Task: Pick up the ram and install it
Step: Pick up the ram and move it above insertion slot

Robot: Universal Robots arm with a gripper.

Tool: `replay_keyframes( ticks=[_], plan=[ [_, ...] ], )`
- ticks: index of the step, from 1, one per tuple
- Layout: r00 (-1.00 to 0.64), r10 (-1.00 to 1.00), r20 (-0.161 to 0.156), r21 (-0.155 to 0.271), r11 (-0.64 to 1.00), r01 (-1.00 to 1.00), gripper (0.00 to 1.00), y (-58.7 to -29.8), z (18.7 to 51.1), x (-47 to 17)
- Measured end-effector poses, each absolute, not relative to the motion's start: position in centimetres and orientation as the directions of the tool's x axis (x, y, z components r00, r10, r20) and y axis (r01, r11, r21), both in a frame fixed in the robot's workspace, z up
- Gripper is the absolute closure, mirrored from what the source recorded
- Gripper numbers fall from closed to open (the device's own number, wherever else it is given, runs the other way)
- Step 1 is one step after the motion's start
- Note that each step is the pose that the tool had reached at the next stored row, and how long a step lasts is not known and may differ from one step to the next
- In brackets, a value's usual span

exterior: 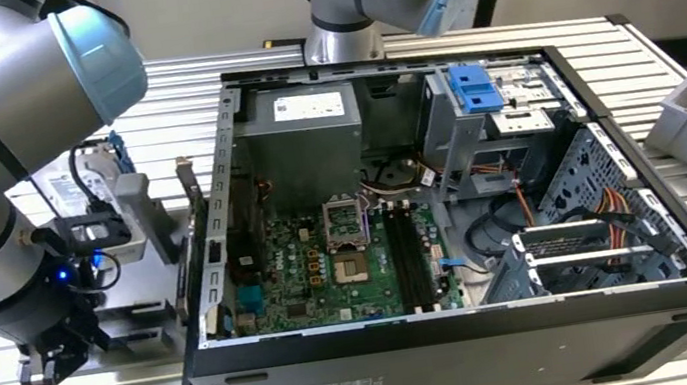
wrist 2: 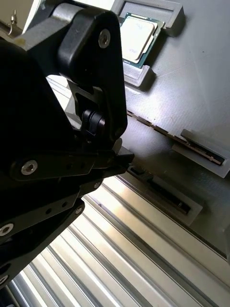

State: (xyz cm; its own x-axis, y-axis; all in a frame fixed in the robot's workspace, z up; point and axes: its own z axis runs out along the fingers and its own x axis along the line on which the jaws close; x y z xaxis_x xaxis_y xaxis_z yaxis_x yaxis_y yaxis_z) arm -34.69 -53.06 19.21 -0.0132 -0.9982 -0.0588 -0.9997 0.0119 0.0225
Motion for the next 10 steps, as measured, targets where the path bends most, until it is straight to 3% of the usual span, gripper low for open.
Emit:
replay_keyframes(
  ticks=[10],
  plan=[
    [-0.013,-0.998,-0.059,0.023,0.012,-1.0,1.0,-53.1,20.6,-34.7]
  ],
)
